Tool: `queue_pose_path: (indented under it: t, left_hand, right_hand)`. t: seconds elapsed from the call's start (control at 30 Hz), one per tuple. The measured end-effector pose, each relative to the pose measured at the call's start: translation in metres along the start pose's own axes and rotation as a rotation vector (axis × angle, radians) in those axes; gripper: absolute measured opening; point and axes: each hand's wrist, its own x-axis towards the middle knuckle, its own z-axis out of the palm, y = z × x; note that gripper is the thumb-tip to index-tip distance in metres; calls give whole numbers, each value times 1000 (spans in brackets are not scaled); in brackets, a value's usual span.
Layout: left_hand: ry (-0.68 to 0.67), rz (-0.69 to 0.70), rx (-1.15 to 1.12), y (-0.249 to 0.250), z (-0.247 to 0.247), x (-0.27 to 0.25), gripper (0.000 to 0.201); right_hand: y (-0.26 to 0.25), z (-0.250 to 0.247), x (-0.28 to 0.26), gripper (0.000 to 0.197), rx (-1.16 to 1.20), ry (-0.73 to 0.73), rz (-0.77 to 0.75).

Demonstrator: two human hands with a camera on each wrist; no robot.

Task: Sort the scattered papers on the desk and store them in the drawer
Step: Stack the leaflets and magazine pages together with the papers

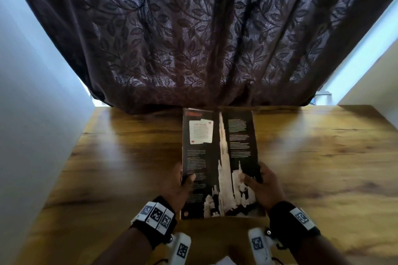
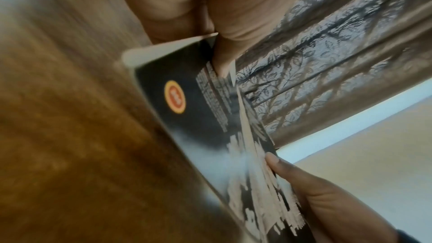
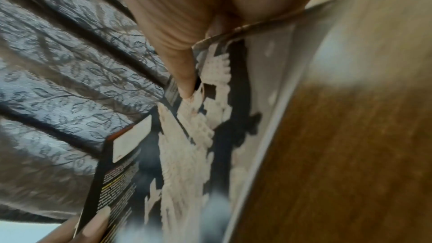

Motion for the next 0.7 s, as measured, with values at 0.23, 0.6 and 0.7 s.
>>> queue_pose_path:
  t: [0.23,0.6,0.7]
  left_hand:
    - [-43,-178,-8,-36,25,10,38]
    - [390,-265,235,-37,7,-51,37]
    - [566,-331,212,-51,0,-92,30]
  right_hand:
    - [32,-2,24,49,-204,9,119]
    - [25,-7,-10,65,-654,-62,-224]
    - [16,15,-33,51,-709,-404,-475]
